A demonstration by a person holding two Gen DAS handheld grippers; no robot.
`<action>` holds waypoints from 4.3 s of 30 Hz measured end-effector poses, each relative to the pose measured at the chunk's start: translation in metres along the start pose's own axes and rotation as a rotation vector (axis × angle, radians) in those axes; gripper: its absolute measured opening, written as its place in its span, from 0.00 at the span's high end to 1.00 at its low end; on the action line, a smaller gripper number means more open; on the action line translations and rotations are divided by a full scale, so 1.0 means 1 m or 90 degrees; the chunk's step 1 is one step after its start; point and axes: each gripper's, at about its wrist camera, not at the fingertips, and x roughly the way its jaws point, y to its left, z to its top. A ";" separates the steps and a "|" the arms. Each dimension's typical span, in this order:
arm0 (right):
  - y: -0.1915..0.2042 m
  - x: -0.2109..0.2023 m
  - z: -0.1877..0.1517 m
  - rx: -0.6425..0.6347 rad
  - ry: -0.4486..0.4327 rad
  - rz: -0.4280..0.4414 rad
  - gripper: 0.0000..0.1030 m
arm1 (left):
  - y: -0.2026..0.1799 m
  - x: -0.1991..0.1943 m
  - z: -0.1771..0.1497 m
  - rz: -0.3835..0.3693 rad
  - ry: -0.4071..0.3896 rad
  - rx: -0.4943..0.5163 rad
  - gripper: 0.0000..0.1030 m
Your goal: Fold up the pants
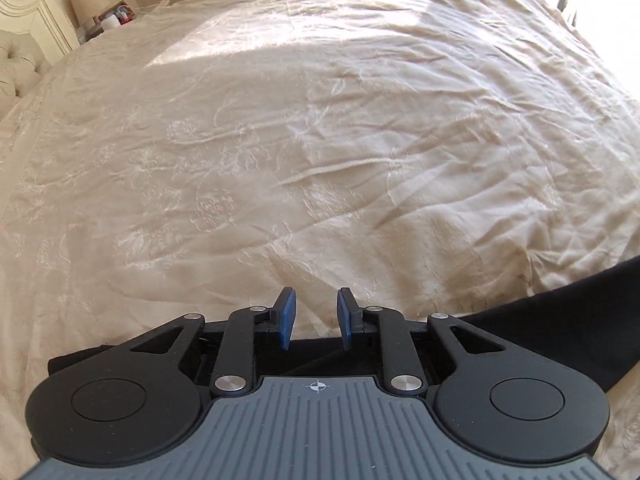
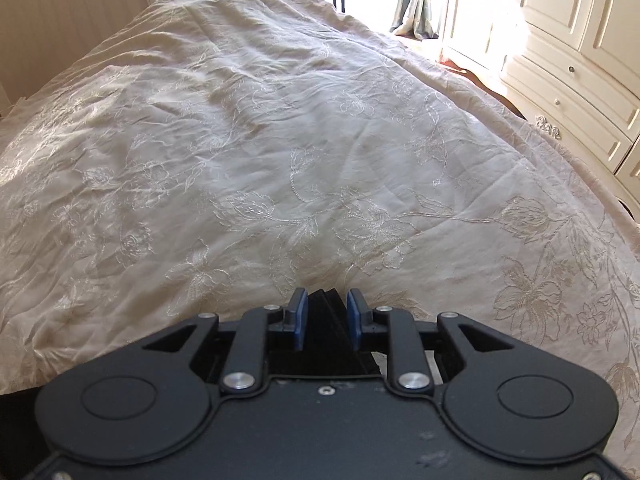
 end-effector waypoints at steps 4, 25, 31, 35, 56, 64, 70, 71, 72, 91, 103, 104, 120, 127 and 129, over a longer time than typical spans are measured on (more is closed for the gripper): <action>0.012 -0.033 -0.007 -0.001 -0.018 0.060 0.77 | 0.012 -0.024 -0.001 0.029 -0.004 -0.029 0.78; 0.150 -0.126 -0.169 -0.159 0.154 0.382 0.74 | 0.056 -0.097 -0.193 0.139 0.139 -0.076 0.78; 0.199 -0.154 -0.210 -0.200 0.164 0.400 0.74 | 0.084 -0.089 -0.200 0.115 0.103 -0.044 0.78; 0.236 -0.164 -0.232 -0.193 0.176 0.385 0.73 | 0.111 -0.077 -0.203 0.092 0.090 -0.021 0.78; 0.372 -0.155 -0.259 -0.172 0.163 0.308 0.69 | 0.189 -0.030 -0.205 0.015 0.055 0.134 0.78; 0.384 -0.142 -0.238 -0.181 0.187 0.294 0.66 | 0.227 -0.038 -0.185 0.023 0.041 0.054 0.78; 0.353 -0.117 -0.264 -0.103 0.262 0.235 0.63 | 0.226 -0.034 -0.192 0.000 0.055 0.071 0.78; 0.352 -0.116 -0.266 -0.100 0.262 0.235 0.63 | 0.223 -0.032 -0.194 -0.012 0.058 0.084 0.78; 0.353 -0.113 -0.268 -0.097 0.262 0.238 0.63 | 0.217 -0.032 -0.196 -0.025 0.060 0.100 0.78; 0.357 -0.115 -0.276 -0.088 0.250 0.253 0.62 | 0.206 0.002 -0.159 -0.016 0.036 0.127 0.79; 0.353 -0.113 -0.265 -0.053 0.197 0.293 0.96 | 0.207 0.005 -0.141 0.005 0.019 0.170 0.79; 0.349 -0.118 -0.261 -0.049 0.198 0.306 0.97 | 0.207 0.006 -0.140 0.005 0.021 0.171 0.79; 0.337 -0.119 -0.265 -0.142 0.311 0.275 0.95 | 0.224 0.027 -0.117 0.031 0.033 0.170 0.78; 0.344 -0.167 -0.230 -0.245 0.197 0.289 0.77 | 0.250 -0.014 -0.124 0.016 -0.006 0.109 0.78; 0.353 -0.168 -0.218 -0.272 0.165 0.301 0.74 | 0.253 -0.016 -0.130 0.010 0.005 0.103 0.78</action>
